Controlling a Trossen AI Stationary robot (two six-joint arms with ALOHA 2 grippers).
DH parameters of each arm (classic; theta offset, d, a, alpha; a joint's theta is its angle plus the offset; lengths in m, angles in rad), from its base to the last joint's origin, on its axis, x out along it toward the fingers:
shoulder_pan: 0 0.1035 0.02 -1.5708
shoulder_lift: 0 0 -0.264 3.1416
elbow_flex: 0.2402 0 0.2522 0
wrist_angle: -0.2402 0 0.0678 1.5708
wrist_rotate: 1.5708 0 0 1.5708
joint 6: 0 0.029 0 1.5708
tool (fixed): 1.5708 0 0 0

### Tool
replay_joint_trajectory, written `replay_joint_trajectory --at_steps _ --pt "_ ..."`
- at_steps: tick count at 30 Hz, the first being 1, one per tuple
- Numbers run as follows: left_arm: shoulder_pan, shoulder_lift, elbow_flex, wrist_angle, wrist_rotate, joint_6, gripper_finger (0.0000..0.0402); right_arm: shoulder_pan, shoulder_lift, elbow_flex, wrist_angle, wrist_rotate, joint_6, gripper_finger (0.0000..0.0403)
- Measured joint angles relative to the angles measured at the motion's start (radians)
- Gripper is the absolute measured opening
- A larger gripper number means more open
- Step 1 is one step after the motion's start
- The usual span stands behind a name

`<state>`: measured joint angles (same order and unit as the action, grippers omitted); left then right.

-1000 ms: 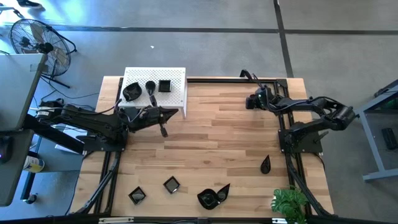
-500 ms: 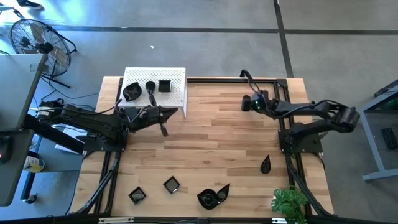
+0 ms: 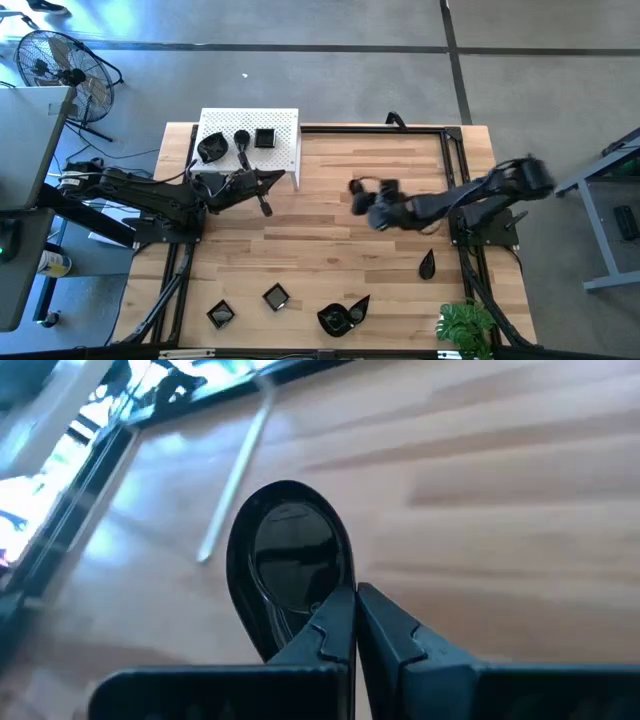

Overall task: Pick & Place Mini shaped plates
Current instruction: Stack the top black drop shaped plate on top of the stacked black drop shaped plates on the shelf

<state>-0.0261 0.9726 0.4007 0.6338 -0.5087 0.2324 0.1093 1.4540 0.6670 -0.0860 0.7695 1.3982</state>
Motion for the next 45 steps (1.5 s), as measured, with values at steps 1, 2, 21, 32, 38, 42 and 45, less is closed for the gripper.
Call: replay_joint_trajectory --at_steps 1,2,21,32,38,42,45 --pt "0.0 0.0 0.0 0.001 0.0 0.0 0.0001 0.016 0.054 0.053 -0.019 0.007 0.009 0.0001" --pt "0.0 0.0 0.0 0.0 0.0 0.0 0.0001 0.027 0.111 0.109 -0.03 0.007 0.014 0.0" --pt "0.0 0.015 0.0 -0.061 0.002 -0.069 0.0001 0.077 0.745 0.725 -0.02 -0.131 0.063 0.0001" --pt "-0.095 0.09 0.0 -0.081 -0.103 -0.105 0.0001 0.077 0.802 0.813 -0.047 -0.206 -0.004 0.0028" --pt "-0.193 0.109 0.0 -0.053 -0.245 -0.083 0.0001 0.077 0.771 0.813 -0.079 -0.253 -0.144 0.01" --pt "-0.234 0.109 0.0 -0.061 -0.286 -0.102 0.0001 0.078 0.717 0.813 -0.181 -0.279 -0.274 0.0115" --pt "-0.255 0.109 0.0 -0.061 -0.295 -0.113 0.0001 0.078 0.694 0.814 -0.237 -0.264 -0.33 0.0092"
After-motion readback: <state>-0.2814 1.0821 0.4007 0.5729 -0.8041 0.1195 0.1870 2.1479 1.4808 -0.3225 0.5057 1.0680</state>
